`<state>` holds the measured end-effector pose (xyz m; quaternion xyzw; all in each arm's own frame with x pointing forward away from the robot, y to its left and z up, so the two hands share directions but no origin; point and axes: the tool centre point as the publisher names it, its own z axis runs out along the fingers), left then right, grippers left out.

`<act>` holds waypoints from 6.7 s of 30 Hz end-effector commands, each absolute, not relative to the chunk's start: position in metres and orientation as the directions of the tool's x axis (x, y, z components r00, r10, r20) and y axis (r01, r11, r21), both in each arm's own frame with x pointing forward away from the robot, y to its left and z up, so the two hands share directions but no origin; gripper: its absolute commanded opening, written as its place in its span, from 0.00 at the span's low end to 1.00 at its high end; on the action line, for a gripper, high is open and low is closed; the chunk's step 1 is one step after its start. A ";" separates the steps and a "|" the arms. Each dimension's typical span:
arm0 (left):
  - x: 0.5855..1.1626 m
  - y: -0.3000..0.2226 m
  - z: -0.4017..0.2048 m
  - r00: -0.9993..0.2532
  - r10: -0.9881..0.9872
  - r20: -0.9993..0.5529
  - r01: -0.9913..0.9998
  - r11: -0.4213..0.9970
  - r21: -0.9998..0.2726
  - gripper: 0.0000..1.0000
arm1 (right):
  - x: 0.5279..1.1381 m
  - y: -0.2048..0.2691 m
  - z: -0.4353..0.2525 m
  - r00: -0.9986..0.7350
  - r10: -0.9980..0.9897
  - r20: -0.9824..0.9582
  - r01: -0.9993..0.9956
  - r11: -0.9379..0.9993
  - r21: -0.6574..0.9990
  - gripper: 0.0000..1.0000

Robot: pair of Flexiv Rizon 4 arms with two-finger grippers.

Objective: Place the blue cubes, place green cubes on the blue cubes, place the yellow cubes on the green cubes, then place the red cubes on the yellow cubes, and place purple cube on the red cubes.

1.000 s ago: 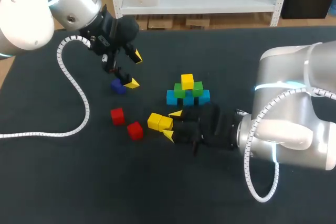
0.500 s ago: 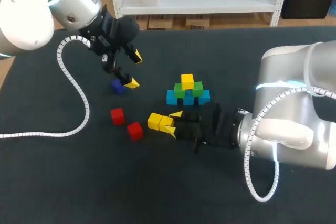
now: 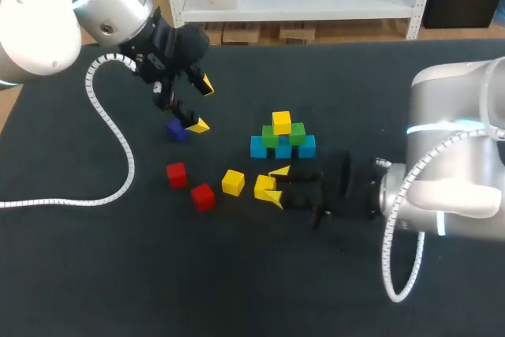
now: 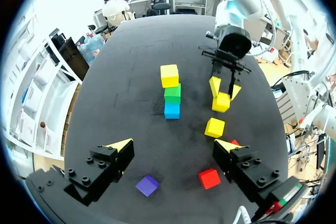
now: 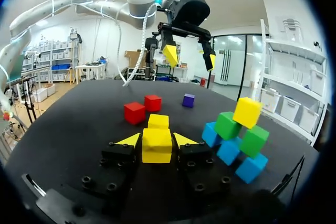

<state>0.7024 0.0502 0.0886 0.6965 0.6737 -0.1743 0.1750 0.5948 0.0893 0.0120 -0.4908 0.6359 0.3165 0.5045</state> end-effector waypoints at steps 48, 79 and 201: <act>0.704 0.051 0.088 0.035 0.876 -0.480 0.999 -0.035 0.009 1.00 | 0.678 -0.016 0.085 0.257 -0.274 -0.927 -0.965 -0.022 -0.261 0.00; 0.704 0.051 0.088 0.035 0.876 -0.480 0.999 -0.035 0.009 1.00 | 0.698 0.024 0.077 0.157 -0.298 -0.941 -0.987 -0.007 -0.163 0.00; 0.704 0.051 0.088 0.035 0.876 -0.480 0.999 -0.035 0.009 1.00 | 0.705 0.004 0.067 0.116 -0.280 -0.953 -0.993 -0.007 -0.119 1.00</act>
